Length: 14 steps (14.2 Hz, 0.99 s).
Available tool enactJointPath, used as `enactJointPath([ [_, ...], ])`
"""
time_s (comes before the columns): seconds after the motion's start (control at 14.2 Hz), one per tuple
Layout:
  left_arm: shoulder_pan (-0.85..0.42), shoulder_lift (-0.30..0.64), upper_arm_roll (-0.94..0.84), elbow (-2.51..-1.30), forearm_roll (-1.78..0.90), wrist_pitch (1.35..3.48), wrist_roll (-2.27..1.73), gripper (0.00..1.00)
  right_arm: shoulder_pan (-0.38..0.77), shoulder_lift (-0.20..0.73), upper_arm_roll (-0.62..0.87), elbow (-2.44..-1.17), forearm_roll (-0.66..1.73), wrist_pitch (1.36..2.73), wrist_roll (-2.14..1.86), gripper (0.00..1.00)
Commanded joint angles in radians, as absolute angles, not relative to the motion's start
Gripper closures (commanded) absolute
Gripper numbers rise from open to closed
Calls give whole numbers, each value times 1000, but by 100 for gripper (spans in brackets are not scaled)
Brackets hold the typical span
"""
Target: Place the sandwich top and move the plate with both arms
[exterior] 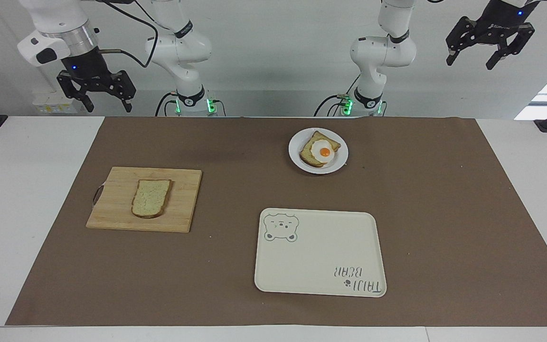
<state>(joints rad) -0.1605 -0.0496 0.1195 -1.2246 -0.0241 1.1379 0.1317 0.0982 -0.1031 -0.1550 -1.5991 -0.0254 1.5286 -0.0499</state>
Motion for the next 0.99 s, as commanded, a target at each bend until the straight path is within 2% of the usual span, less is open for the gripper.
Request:
enactJointPath([
  [0.0, -155, -74, 114, -1255, -15, 1147, 124, 0, 89, -113, -150, -1617, -38, 1540, -67, 0],
  [0.92, -155, -74, 114, -1255, -15, 1147, 124, 0, 87, -121, -153, -1638, -38, 1568, -71, 0],
])
